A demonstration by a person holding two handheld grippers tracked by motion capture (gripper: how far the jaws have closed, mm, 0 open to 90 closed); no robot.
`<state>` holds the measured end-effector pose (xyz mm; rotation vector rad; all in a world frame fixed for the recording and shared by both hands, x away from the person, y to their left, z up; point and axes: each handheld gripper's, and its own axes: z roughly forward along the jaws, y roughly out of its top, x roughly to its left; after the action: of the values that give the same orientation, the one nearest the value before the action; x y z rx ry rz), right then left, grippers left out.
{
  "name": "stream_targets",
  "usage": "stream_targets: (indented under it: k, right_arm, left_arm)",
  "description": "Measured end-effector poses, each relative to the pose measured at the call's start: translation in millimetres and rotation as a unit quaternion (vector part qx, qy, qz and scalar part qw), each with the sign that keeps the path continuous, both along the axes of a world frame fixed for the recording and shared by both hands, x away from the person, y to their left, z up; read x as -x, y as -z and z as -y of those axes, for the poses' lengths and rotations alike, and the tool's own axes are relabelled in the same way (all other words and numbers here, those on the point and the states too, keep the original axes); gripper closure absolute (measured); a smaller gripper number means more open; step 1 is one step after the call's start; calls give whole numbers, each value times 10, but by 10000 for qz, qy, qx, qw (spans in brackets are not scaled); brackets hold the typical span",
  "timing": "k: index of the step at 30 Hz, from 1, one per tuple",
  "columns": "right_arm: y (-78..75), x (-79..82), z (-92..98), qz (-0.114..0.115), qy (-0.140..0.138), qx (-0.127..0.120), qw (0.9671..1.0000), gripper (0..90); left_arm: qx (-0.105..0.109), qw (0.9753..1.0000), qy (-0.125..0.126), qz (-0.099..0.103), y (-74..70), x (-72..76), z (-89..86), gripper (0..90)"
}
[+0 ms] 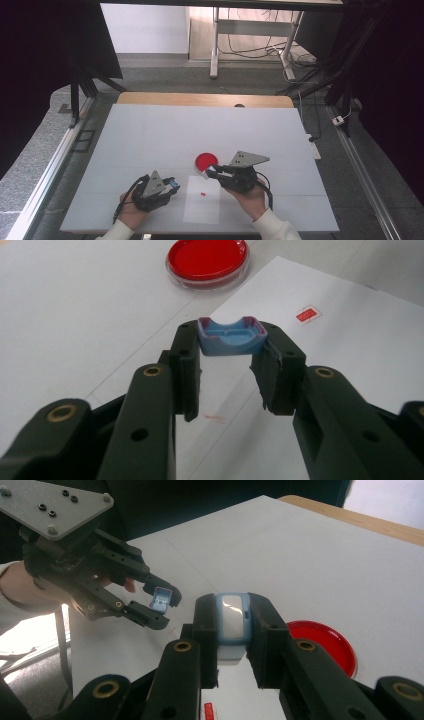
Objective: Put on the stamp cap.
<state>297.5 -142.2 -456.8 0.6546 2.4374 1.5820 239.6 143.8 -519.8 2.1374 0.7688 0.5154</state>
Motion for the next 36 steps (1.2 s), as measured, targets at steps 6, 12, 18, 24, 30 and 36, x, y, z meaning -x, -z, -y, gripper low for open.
stream_targets:
  k: [6, 12, 18, 24, 30, 36]
  right_arm:
    - [6, 8, -12, -15, -8, -15, 10000, 750]
    - [12, 14, -24, -18, -6, -51, 10000, 750]
    - [19, 13, -31, -28, -5, -37, 10000, 749]
    - [33, 14, -48, -42, -22, -15, 10000, 749]
    - [40, 18, -53, -42, 3, -8, 10000, 749]
    - [54, 19, -63, -45, 66, -11, 10000, 750]
  left_arm:
    - [-3, 10000, 76, 8, 3, -39, 81, 638]
    - [-38, 9999, 87, 71, -1, -75, 149, 638]
    - [-14, 9999, 50, 122, -5, -100, 185, 637]
    - [-28, 9999, 86, 126, 5, -126, 269, 638]
    - [-62, 9997, 189, 128, 19, -154, 393, 638]
    - [-77, 9996, 240, 147, 28, -173, 470, 638]
